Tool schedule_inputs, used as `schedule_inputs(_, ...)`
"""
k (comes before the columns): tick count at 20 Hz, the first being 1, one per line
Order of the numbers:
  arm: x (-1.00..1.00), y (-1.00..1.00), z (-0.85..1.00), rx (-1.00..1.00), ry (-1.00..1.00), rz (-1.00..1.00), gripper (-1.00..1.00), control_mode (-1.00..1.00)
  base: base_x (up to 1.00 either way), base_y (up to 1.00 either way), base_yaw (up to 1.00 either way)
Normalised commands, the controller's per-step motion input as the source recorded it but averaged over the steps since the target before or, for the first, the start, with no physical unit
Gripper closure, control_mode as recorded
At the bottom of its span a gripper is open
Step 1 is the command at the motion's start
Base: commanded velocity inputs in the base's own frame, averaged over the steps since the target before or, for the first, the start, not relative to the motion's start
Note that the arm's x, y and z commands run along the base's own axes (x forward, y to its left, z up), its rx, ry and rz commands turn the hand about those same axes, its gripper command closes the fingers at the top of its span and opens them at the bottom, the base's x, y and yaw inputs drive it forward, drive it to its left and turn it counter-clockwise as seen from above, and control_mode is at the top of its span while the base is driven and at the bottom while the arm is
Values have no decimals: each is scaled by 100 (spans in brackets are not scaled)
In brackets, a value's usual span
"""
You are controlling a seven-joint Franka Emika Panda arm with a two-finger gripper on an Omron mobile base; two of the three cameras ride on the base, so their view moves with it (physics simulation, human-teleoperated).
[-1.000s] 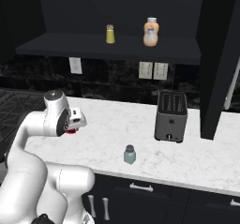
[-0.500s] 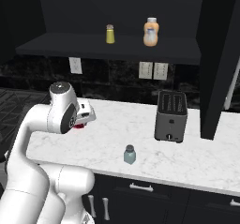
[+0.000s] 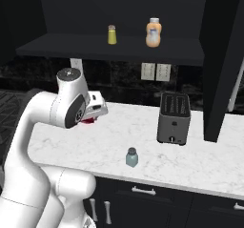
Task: Put the shaker and condiment bottle from the counter next to their counterparts in the cabinet.
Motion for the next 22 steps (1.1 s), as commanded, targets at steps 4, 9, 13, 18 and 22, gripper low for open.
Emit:
schedule_inputs(4, -47, -38, 56, 0, 0, -3, 100, -100, 0, 0, 0)
schedule_inputs(9, -47, -36, 59, 0, 0, -5, 100, -100, 0, 0, 0)
schedule_inputs(13, -41, -35, 59, 0, 0, -5, 100, -100, 0, 0, 0)
schedule_inputs(18, -27, -33, 58, 0, 0, -1, 100, -100, 0, 0, 0)
schedule_inputs(22, -8, -24, 54, 0, 0, -1, 100, -100, 0, 0, 0)
